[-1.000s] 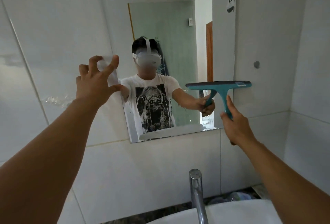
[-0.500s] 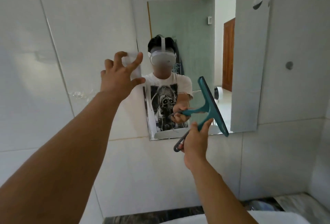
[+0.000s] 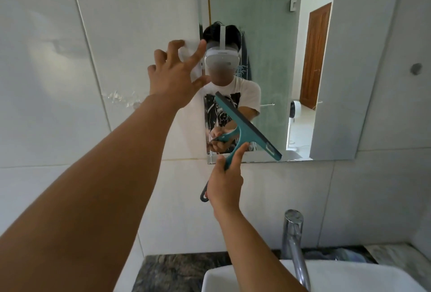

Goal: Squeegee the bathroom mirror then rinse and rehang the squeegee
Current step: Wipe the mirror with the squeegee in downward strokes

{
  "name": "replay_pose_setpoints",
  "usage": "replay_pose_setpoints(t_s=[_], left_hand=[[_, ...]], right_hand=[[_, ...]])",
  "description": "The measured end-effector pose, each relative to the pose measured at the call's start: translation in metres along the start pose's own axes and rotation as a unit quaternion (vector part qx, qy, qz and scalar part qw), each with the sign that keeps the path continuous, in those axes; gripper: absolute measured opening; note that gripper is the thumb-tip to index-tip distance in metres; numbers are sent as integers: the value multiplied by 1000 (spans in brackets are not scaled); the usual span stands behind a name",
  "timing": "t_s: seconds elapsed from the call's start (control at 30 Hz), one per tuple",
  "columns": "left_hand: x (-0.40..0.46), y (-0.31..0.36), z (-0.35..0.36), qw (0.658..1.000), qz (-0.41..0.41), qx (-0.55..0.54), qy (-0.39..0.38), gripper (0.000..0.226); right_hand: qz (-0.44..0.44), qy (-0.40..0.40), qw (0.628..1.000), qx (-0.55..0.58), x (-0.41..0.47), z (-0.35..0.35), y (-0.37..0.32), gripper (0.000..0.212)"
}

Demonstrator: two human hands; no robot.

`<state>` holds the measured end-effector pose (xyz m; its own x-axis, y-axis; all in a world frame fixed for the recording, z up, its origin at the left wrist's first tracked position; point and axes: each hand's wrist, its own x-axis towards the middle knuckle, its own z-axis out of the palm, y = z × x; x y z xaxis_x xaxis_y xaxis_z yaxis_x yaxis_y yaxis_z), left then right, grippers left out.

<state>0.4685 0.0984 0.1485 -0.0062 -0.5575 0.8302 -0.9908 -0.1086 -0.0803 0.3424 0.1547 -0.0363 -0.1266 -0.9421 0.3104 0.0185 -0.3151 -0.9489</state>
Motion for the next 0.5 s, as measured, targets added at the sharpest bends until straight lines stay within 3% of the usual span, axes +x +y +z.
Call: replay_pose_setpoints(t_s=[0.2,0.37,0.5], left_hand=[[-1,2,4,1000,-6,-3,9,80],[-4,5,0,1000,-17,-20,2,78],[-4,7,-1,1000,-20,-21,-4,79]], right_hand=[[-25,-35,993,-114,-3,-15,25,66],[-69,-112,941,-312,-14,-35,50,68],[-94,-121,916,-371,-3,-58,48,69]])
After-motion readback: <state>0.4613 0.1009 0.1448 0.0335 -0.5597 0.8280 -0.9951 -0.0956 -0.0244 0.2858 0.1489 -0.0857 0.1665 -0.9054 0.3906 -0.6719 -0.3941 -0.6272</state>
